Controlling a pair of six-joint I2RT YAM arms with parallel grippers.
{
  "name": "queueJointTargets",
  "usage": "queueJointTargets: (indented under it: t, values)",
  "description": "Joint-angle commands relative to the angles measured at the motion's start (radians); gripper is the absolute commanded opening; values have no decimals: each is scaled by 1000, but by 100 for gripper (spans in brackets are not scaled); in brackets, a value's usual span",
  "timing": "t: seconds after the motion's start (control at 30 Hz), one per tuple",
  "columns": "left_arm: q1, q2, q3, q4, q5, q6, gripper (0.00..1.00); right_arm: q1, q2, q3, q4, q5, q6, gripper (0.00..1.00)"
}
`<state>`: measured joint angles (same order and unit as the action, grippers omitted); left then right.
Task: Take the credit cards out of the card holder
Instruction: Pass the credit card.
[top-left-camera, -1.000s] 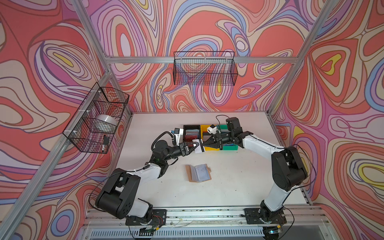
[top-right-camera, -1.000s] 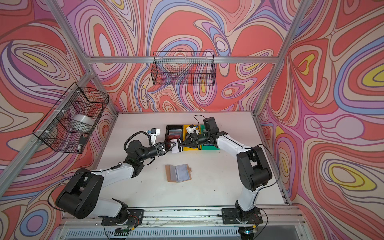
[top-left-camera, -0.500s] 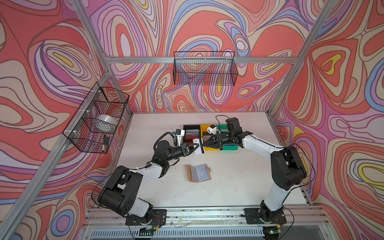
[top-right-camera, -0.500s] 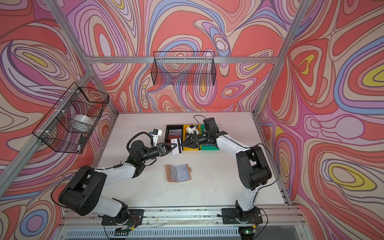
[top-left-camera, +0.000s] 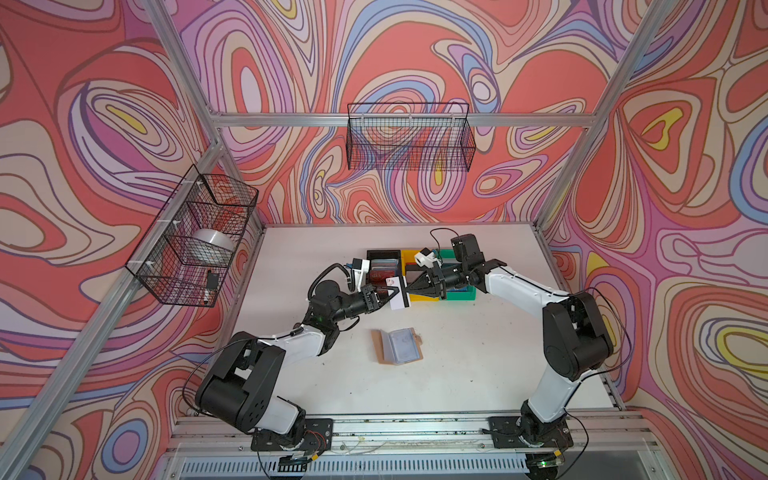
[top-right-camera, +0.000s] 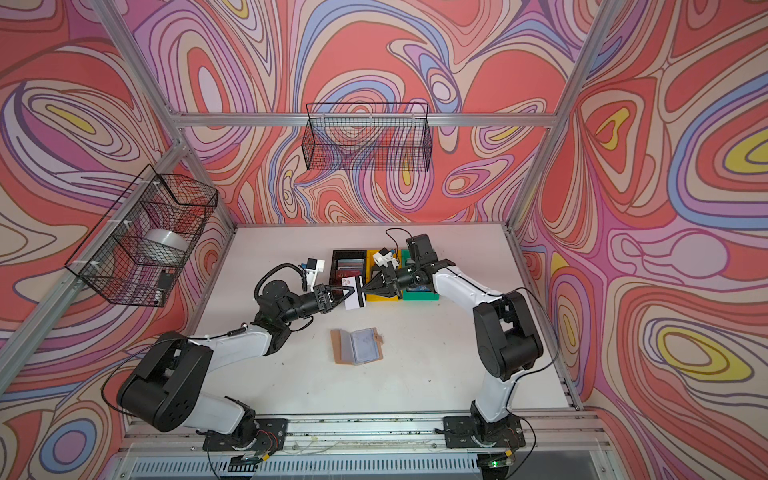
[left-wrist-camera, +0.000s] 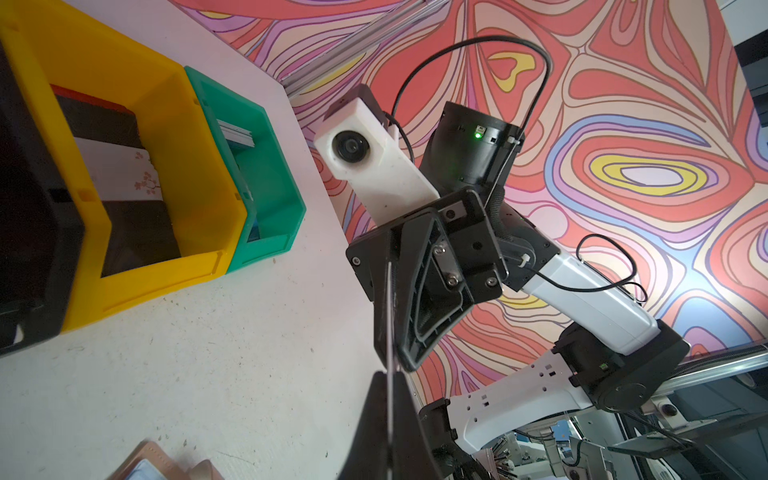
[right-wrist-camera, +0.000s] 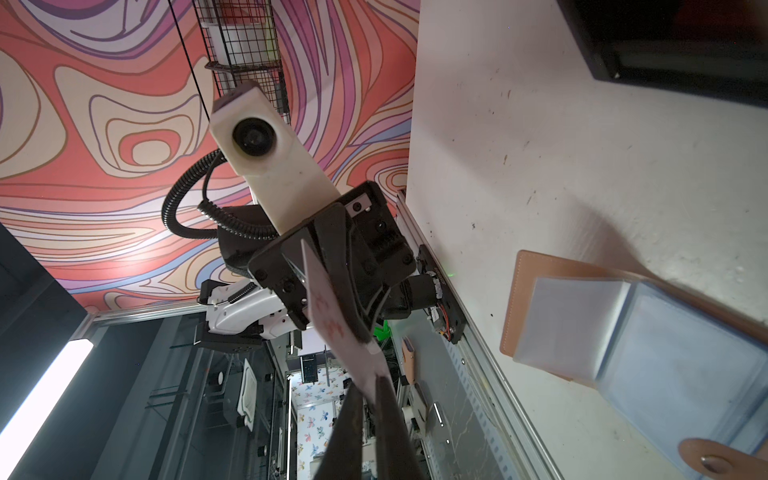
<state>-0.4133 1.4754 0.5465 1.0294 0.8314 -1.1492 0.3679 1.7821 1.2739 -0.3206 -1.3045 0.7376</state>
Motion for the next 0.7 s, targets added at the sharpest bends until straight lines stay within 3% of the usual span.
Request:
queueJointTargets:
  t: [0.0, 0.27, 0.43, 0.6, 0.67]
  values:
    - [-7, 13, 37, 62, 6, -104, 0, -8, -43, 46, -167, 25, -142, 22]
    - [17, 86, 92, 168, 58, -434, 0, -40, -111, 99, -363, 99, -366, 34]
    - [40, 159, 93, 331, 38, -775, 0, -41, -205, 131, -490, 324, -539, 36]
    - [40, 145, 81, 331, -17, -1047, 0, -39, -432, -33, -276, 601, -651, 29]
    - [40, 111, 79, 322, -58, -1151, 0, -40, -537, -160, -119, 610, -703, 26]
